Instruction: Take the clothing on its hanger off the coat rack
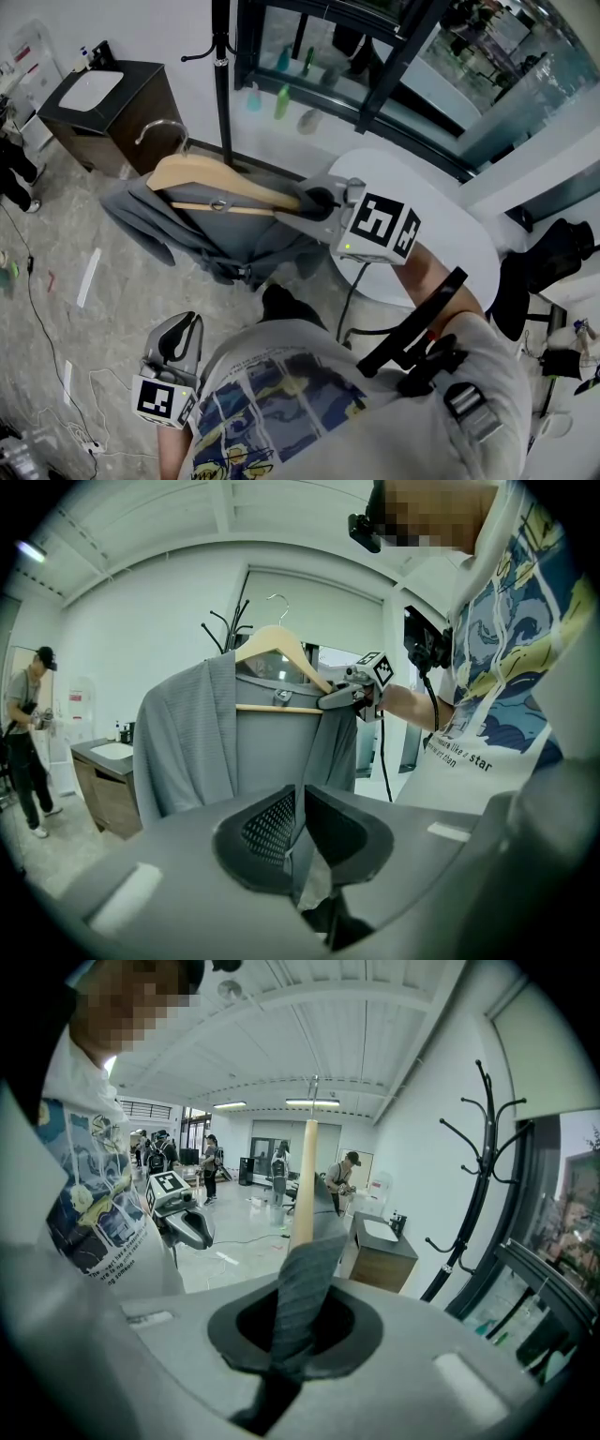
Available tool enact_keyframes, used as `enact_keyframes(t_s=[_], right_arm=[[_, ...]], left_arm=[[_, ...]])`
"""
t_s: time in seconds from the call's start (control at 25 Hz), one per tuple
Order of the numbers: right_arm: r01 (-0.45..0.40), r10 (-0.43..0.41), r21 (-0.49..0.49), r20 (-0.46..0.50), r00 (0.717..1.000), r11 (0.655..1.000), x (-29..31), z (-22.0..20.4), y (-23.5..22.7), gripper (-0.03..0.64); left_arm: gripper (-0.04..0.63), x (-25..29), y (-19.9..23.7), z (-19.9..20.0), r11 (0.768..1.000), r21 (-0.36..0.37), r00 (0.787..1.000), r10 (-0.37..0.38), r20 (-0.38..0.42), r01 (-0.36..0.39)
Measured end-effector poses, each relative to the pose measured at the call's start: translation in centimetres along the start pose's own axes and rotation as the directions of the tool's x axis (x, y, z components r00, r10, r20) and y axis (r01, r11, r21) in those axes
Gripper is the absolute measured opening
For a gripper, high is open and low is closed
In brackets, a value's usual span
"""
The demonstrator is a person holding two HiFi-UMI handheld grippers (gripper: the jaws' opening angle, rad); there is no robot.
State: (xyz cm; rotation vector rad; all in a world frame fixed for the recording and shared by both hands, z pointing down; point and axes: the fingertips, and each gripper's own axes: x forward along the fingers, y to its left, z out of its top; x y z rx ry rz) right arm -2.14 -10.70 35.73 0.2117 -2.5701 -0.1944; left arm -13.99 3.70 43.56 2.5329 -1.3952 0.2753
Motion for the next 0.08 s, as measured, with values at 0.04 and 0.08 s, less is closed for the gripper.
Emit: enact_keyframes(t_s=[0.04,0.08], right_arm=[[-0.002,0.002,-0.001,-0.001,1.0,1.0,0.0,0.05,0.02,0.012],[-0.005,0.005,-0.002,-0.002,1.0,1.0,0.01,0.09,0.03,0.012]], left_arm=[[0.035,0.02,0.01,-0.03,1.0,0.0,1.0,0.0,-0.002,0.0],[0.035,0.03,0.02,-0.05,1.0,0.0,1.0,0.0,-0.004,0.0]])
